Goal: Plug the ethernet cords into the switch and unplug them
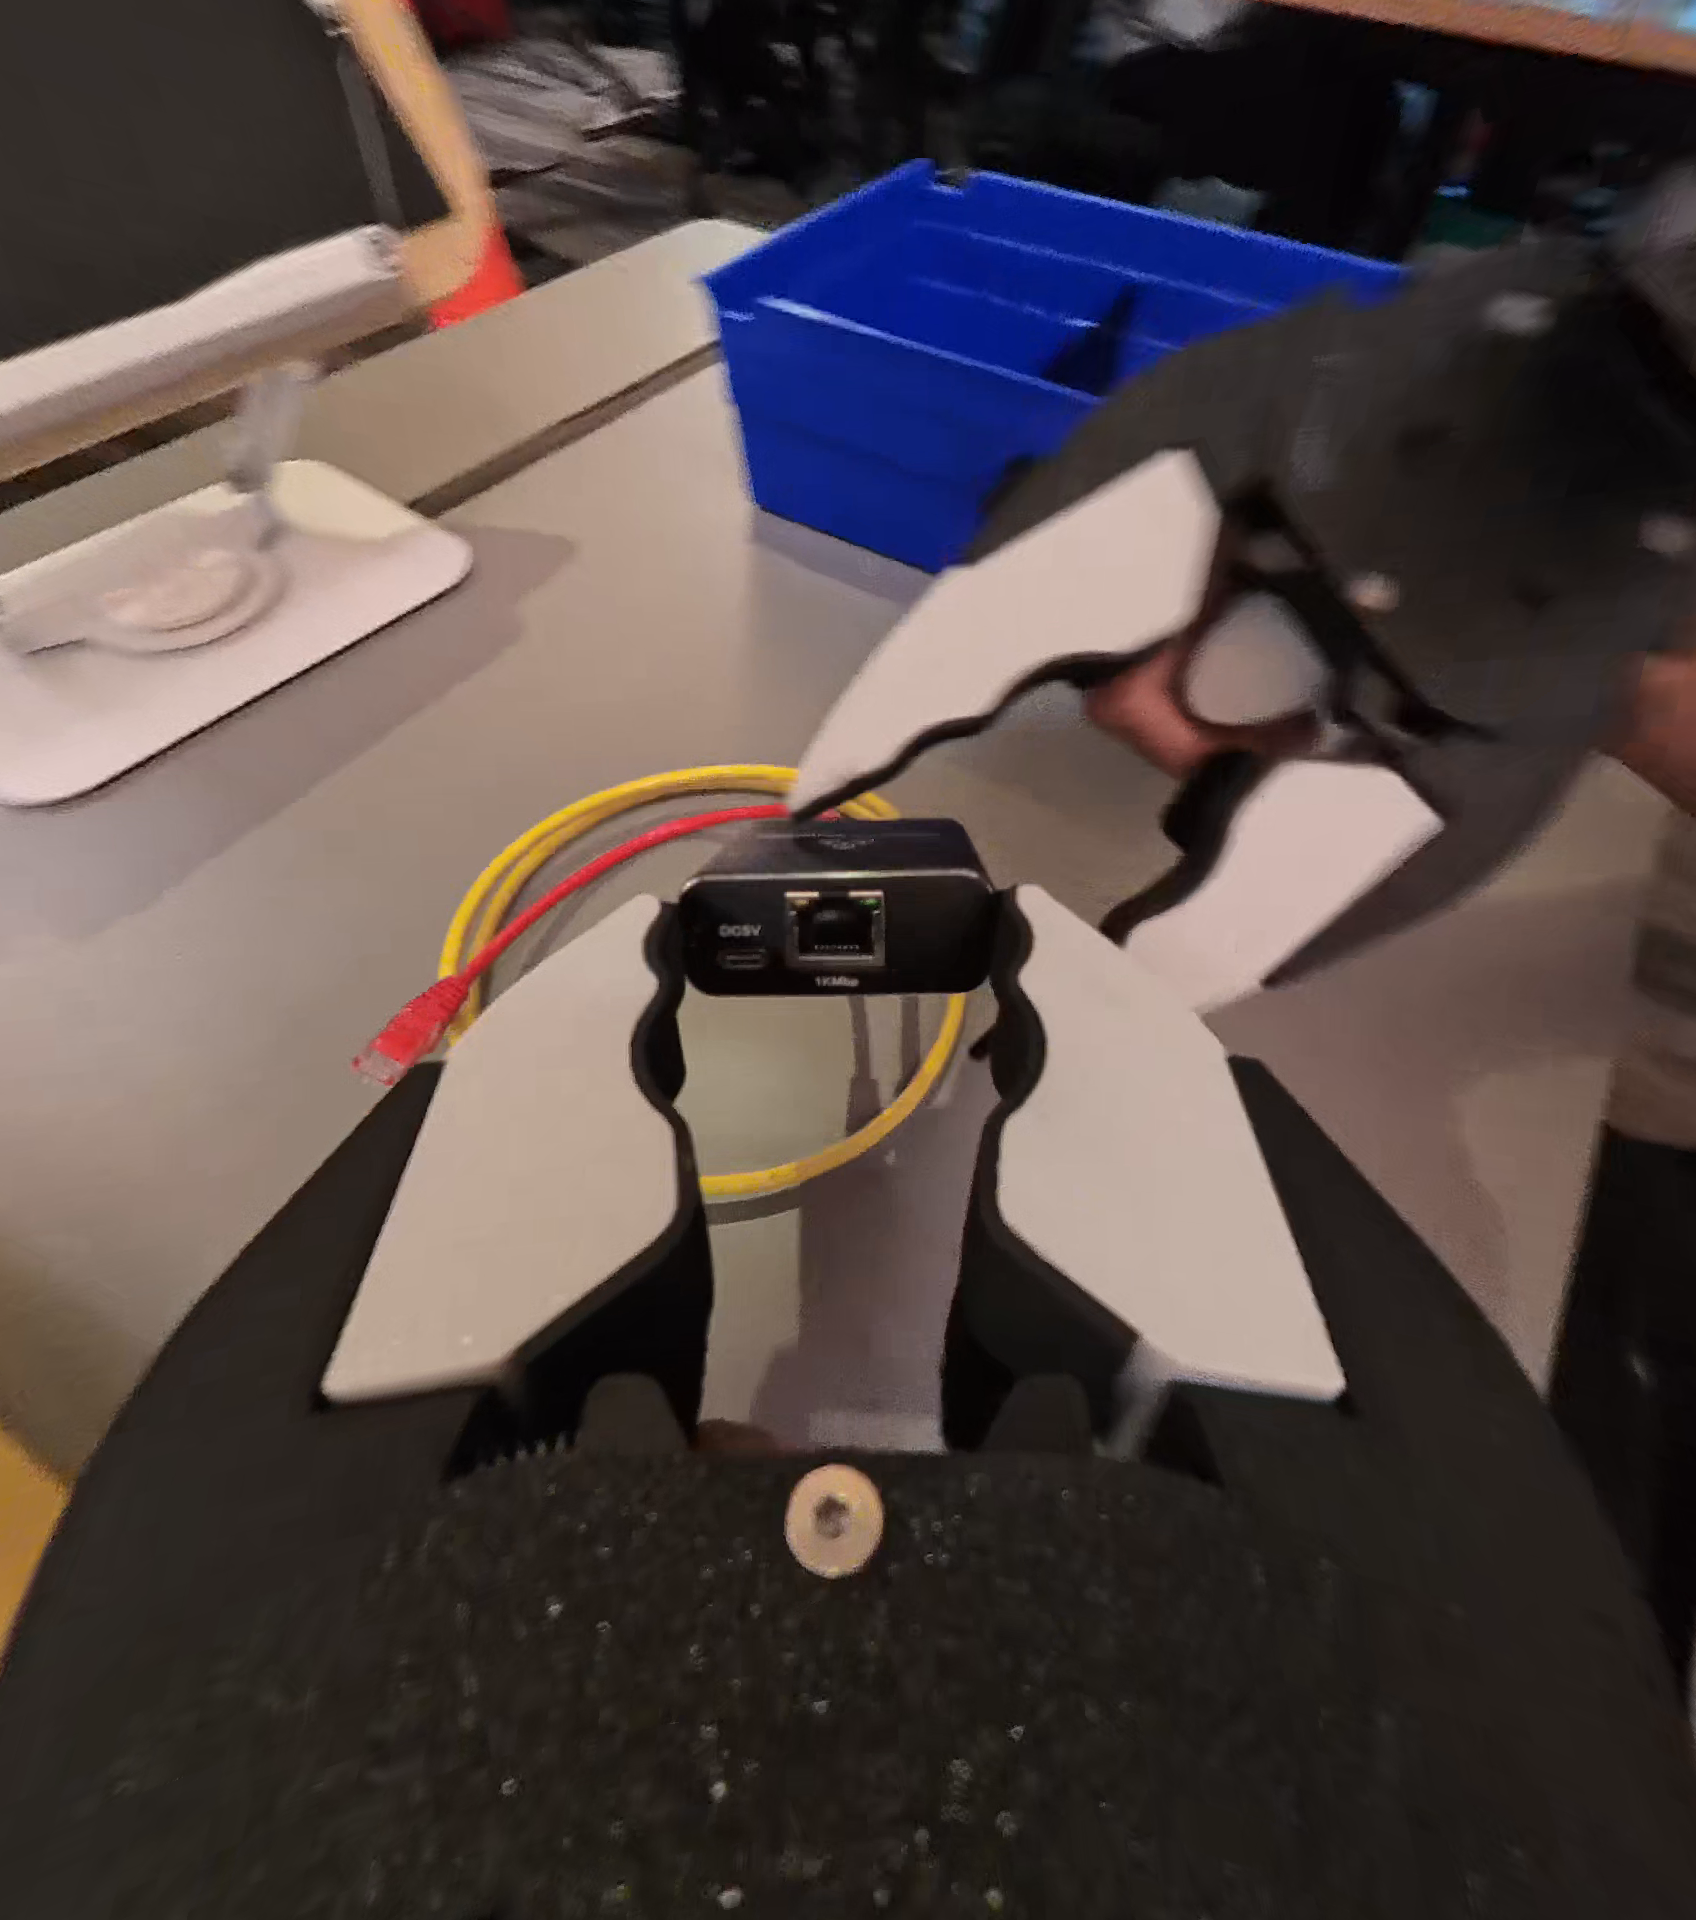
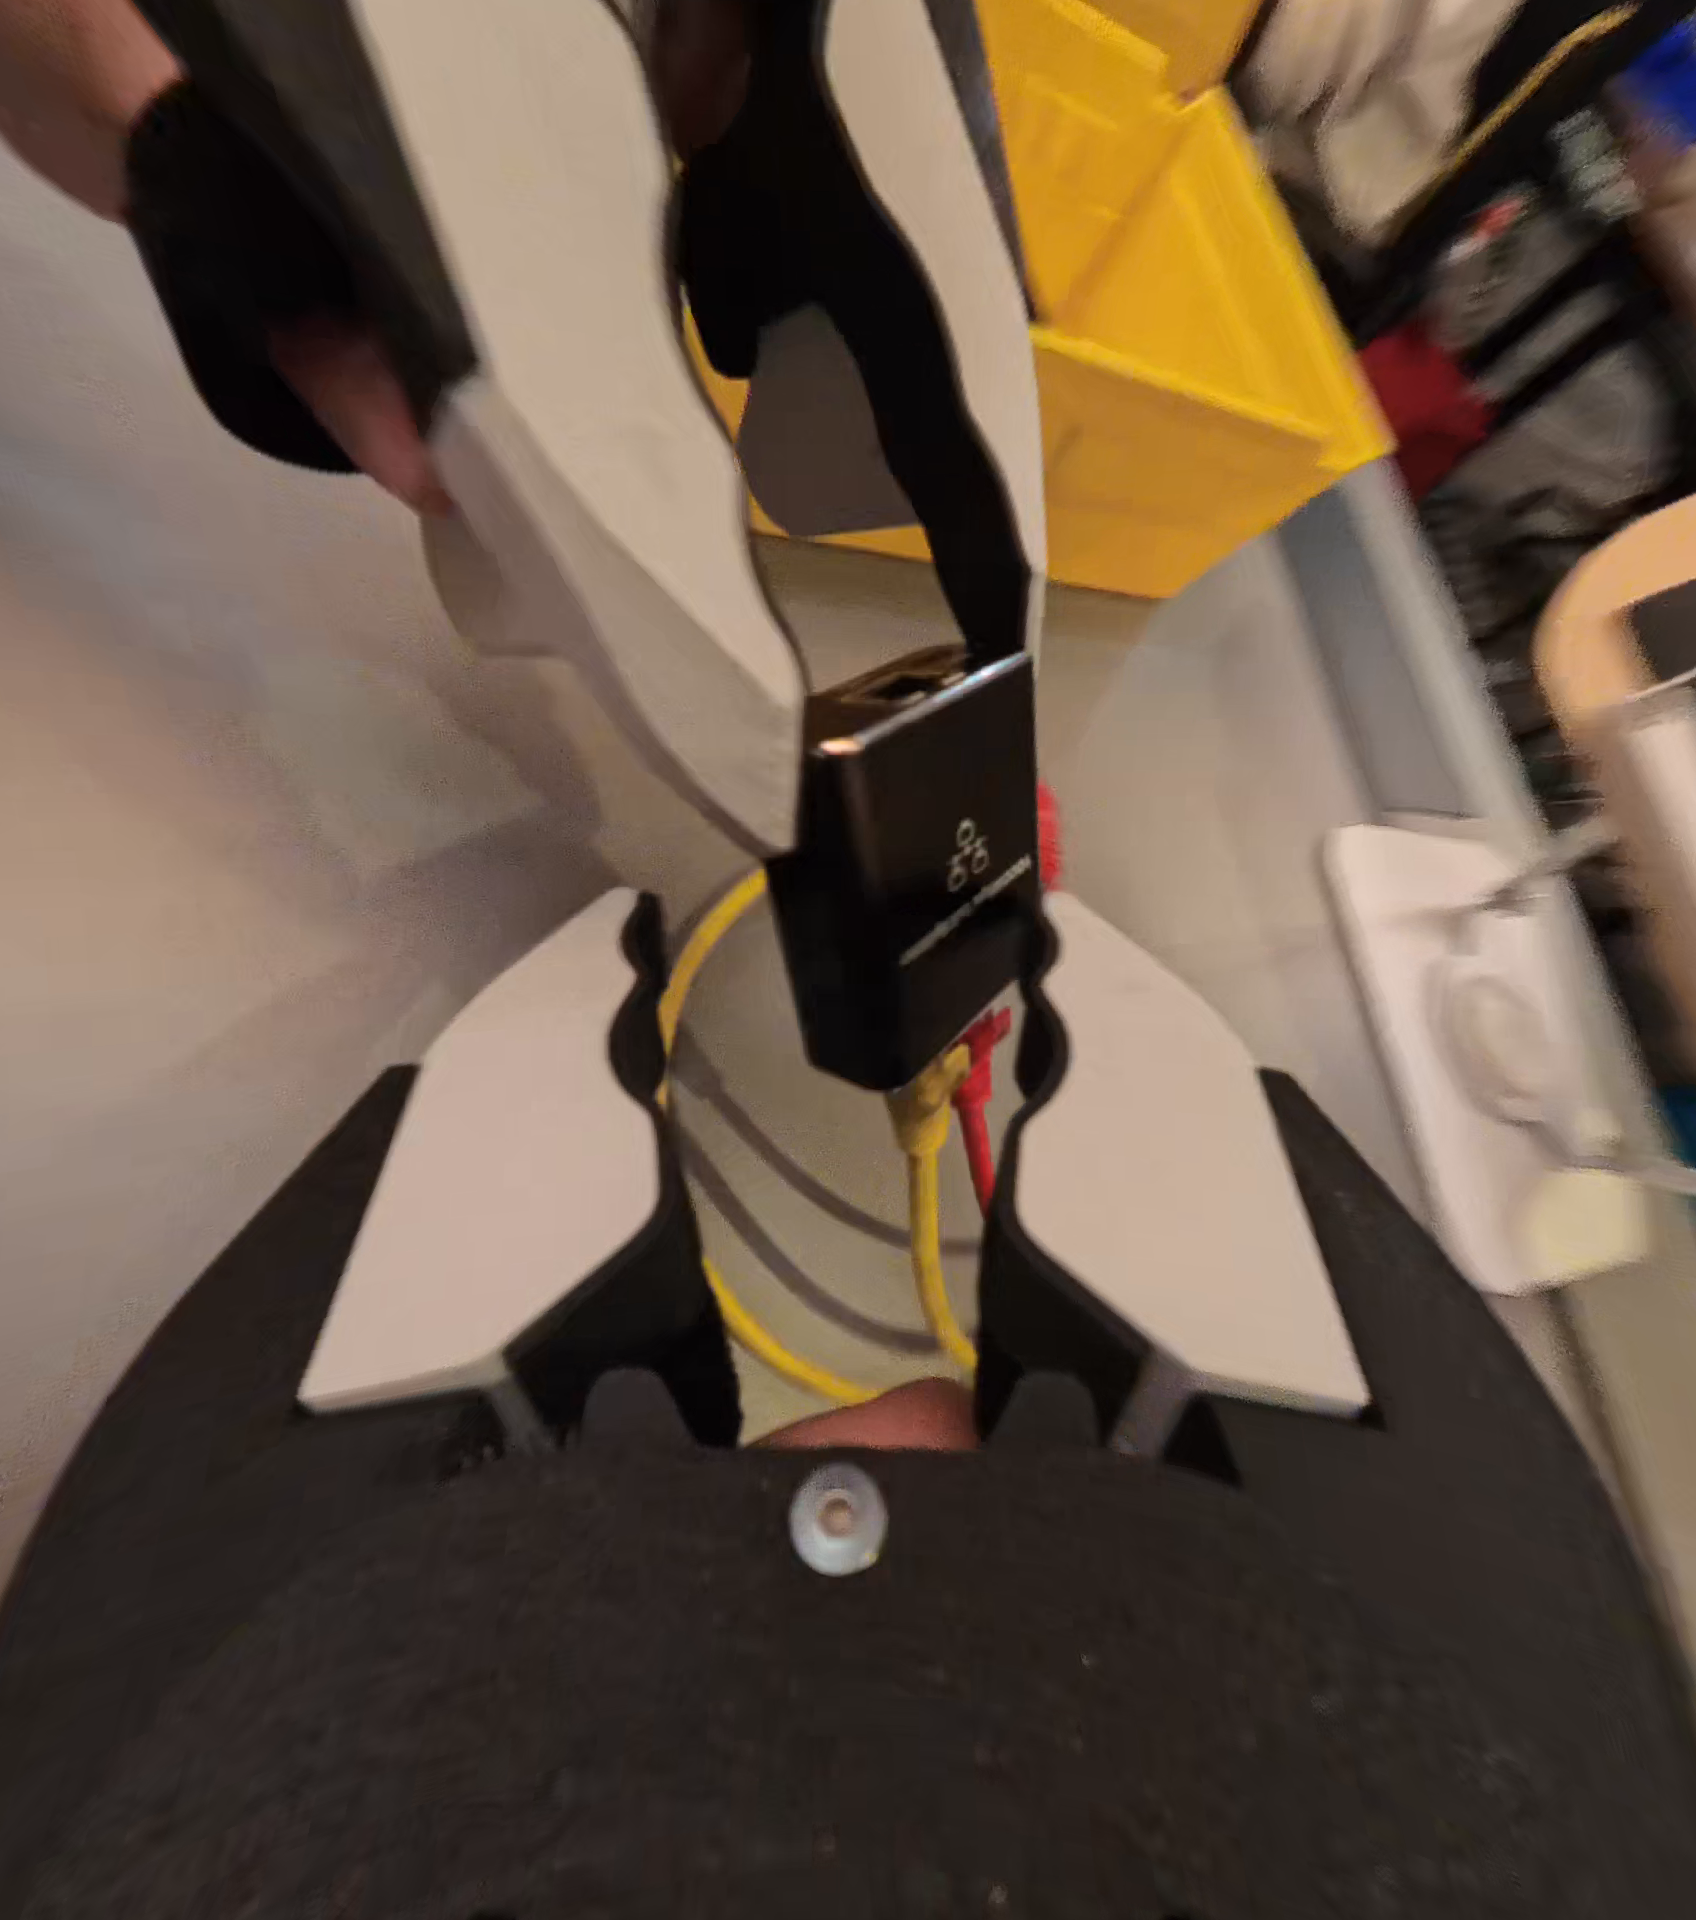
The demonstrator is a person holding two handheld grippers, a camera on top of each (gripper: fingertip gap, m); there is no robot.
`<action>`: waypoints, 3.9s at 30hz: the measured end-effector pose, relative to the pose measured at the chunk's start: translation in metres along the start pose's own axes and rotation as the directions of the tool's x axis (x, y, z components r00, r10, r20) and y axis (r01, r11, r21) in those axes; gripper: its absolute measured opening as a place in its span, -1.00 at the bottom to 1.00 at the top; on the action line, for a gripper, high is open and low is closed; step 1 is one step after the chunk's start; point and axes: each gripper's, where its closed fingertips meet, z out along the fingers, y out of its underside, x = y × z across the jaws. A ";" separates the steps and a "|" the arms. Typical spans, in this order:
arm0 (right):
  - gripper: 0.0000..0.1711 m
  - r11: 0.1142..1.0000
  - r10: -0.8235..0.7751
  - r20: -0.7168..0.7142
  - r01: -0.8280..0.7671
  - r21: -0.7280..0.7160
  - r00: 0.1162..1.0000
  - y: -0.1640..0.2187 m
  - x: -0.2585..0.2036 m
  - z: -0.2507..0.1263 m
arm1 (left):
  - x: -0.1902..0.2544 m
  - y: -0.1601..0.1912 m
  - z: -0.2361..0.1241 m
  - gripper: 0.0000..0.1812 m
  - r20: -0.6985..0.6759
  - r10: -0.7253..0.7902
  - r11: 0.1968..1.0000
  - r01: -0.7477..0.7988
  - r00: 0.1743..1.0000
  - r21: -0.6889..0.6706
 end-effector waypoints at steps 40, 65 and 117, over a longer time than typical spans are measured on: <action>-0.69 0.926 -0.344 -0.541 0.183 -0.329 0.768 0.089 0.074 0.030 | 0.040 0.139 -0.121 -0.58 0.309 -0.161 0.983 0.181 0.937 -0.039; -0.69 0.948 -0.310 -0.592 0.191 -0.256 0.744 0.089 0.074 0.032 | -0.282 0.135 -0.170 -0.21 0.375 0.534 0.554 0.022 0.758 -0.832; -0.69 0.985 -0.164 -0.595 0.103 -0.136 0.787 0.087 0.080 0.025 | 0.043 0.158 -0.102 -0.91 0.143 -0.864 0.460 0.873 0.483 -0.163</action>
